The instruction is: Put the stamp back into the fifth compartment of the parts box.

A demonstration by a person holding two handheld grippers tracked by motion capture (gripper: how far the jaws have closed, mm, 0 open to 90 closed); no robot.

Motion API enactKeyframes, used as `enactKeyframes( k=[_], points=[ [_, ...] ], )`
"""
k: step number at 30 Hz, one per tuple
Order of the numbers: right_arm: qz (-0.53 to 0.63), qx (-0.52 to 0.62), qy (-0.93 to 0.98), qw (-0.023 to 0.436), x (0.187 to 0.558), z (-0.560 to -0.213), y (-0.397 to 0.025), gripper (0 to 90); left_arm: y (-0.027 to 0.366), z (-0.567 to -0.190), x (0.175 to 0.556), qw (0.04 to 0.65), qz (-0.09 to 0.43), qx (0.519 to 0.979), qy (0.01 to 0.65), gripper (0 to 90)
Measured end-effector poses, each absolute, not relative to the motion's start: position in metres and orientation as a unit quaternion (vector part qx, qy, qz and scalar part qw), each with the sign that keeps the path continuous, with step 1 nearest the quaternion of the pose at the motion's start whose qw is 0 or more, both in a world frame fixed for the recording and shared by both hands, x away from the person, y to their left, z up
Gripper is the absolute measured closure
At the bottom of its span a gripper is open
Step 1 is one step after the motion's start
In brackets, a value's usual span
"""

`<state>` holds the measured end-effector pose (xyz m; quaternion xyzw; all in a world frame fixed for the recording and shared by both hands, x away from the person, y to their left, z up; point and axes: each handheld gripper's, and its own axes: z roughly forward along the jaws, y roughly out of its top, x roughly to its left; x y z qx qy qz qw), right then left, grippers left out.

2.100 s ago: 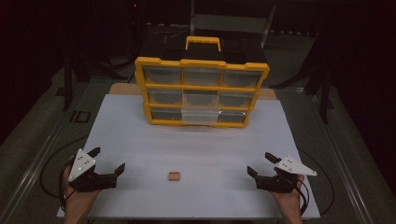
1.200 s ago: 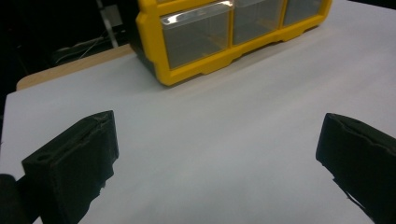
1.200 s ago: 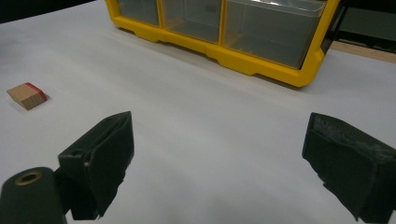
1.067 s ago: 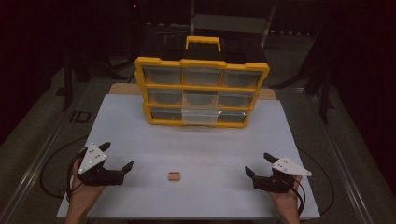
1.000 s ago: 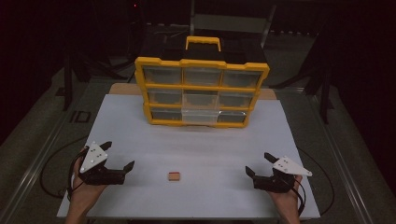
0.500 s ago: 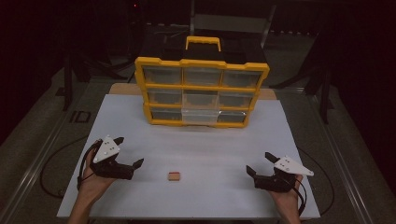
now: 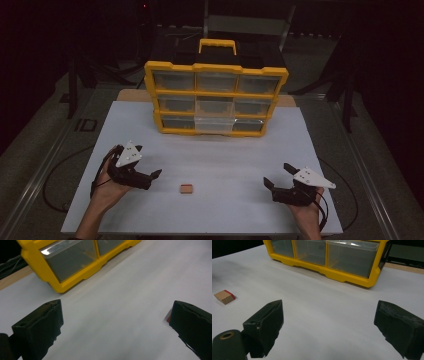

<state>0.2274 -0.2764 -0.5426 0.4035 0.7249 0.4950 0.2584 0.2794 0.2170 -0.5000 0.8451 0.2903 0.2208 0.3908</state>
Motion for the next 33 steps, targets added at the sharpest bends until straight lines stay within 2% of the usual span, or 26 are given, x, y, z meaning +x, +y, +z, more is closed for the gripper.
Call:
enactKeyframes(
  k=[33],
  points=[
    [0.492, 0.403, 0.729, 0.255, 0.229, -0.544, -0.276, 8.9, 0.168, -0.507, 0.303, 0.310, 0.157, 0.910, 0.229, 0.0]
  ],
)
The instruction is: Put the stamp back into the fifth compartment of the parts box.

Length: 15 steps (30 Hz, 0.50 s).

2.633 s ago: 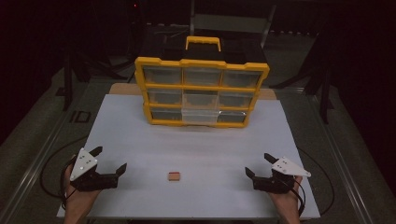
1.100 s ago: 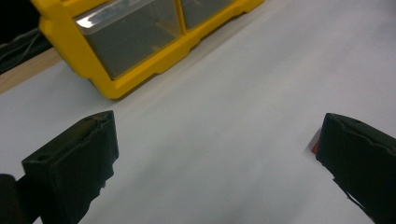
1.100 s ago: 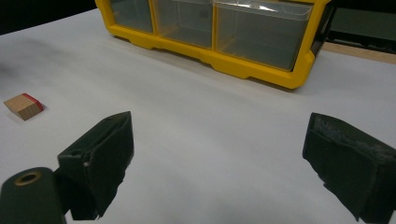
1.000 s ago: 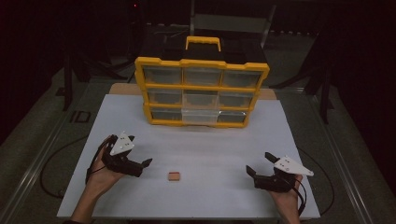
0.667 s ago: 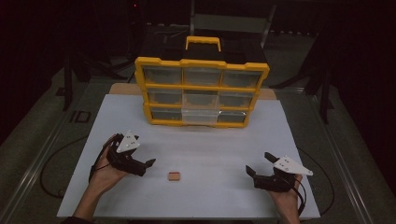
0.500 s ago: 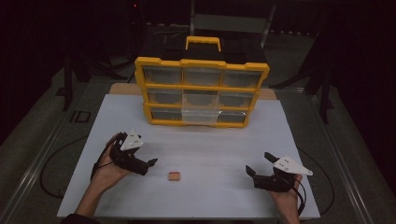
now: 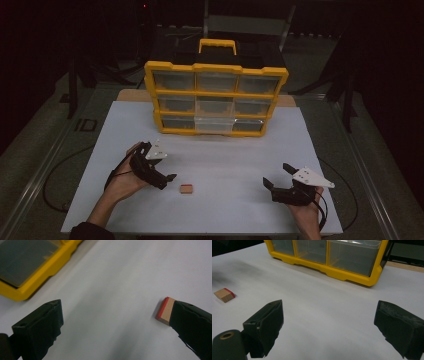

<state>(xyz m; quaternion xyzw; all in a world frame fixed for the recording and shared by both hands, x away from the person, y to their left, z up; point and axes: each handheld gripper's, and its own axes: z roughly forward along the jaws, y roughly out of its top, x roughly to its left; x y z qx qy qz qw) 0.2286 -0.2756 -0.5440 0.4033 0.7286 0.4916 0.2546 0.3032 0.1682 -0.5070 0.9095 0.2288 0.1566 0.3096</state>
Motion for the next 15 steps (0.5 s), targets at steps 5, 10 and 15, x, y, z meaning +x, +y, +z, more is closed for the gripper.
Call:
enactKeyframes(
  k=[5, 10, 15],
  points=[
    [0.492, 0.402, 0.729, 0.255, 0.229, -0.544, -0.276, 8.8, 0.160, -0.511, 0.305, 0.295, 0.146, 0.919, 0.217, 0.0],
    [0.492, 0.402, 0.729, 0.254, 0.229, -0.544, -0.276, 8.8, 0.153, -0.513, 0.306, 0.281, 0.137, 0.928, 0.204, 0.0],
    [0.492, 0.402, 0.730, 0.252, 0.229, -0.544, -0.275, 8.9, 0.146, -0.517, 0.308, 0.269, 0.127, 0.935, 0.194, 0.0]
  ],
)
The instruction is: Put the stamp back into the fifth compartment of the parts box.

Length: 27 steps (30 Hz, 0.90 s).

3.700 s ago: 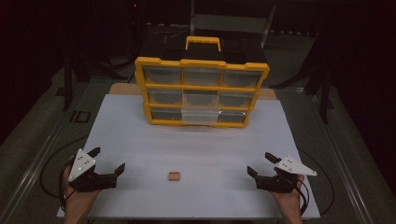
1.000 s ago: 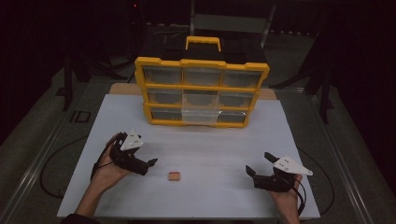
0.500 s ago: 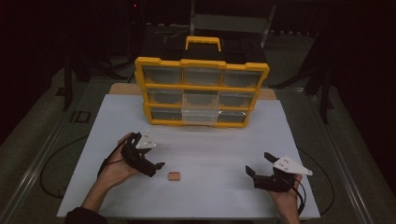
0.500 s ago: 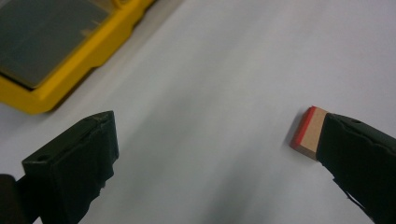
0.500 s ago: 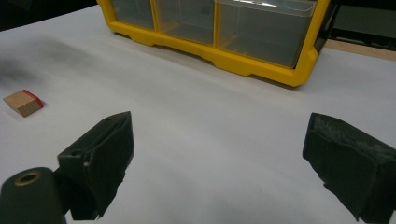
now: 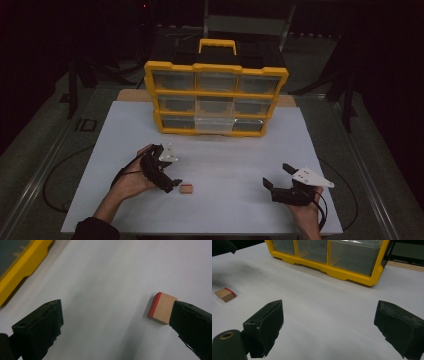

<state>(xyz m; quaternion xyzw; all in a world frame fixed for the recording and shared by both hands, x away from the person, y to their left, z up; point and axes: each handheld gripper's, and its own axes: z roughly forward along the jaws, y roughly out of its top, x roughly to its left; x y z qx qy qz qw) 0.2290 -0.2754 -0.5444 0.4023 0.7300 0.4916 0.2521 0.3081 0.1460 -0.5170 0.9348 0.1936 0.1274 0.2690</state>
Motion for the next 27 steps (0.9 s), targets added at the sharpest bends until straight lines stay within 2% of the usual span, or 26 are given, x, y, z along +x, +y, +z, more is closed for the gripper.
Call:
enactKeyframes(
  k=[27],
  points=[
    [0.491, 0.400, 0.734, 0.244, 0.230, -0.546, -0.274, 8.9, 0.118, -0.534, 0.316, 0.206, 0.066, 0.965, 0.149, 0.1]
  ],
)
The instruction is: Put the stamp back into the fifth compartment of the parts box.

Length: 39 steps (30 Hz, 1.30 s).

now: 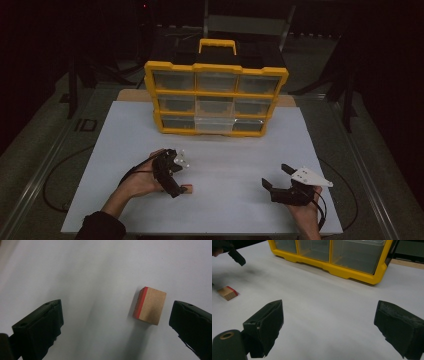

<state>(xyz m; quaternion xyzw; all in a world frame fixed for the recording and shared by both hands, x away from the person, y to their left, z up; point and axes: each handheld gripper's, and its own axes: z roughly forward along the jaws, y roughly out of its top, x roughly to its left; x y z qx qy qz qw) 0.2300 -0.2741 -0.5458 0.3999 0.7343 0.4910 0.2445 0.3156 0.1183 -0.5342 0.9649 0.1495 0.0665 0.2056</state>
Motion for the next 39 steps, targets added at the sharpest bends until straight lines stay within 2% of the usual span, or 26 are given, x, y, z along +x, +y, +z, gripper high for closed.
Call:
enactKeyframes(
  k=[5, 10, 14, 16, 20, 25, 39],
  points=[
    [0.491, 0.399, 0.734, 0.244, 0.230, -0.546, -0.274, 8.9, 0.111, -0.539, 0.316, 0.192, 0.055, 0.970, 0.140, 0.2],
    [0.491, 0.400, 0.735, 0.243, 0.230, -0.546, -0.274, 8.9, 0.103, -0.540, 0.311, 0.182, 0.052, 0.974, 0.126, 7.4],
    [0.490, 0.400, 0.735, 0.243, 0.230, -0.546, -0.274, 8.9, 0.100, -0.542, 0.307, 0.174, 0.058, 0.976, 0.113, 20.9],
    [0.490, 0.400, 0.735, 0.243, 0.230, -0.546, -0.274, 8.9, 0.099, -0.542, 0.307, 0.172, 0.047, 0.979, 0.104, 32.2],
    [0.490, 0.400, 0.735, 0.243, 0.230, -0.546, -0.274, 8.9, 0.099, -0.544, 0.306, 0.170, 0.026, 0.981, 0.092, 49.2],
    [0.489, 0.401, 0.736, 0.243, 0.230, -0.546, -0.274, 8.9, 0.101, -0.543, 0.308, 0.172, 0.021, 0.980, 0.096, 65.5],
    [0.489, 0.401, 0.735, 0.243, 0.230, -0.547, -0.274, 8.9, 0.103, -0.540, 0.309, 0.174, 0.042, 0.977, 0.113, 66.4]
  ],
)
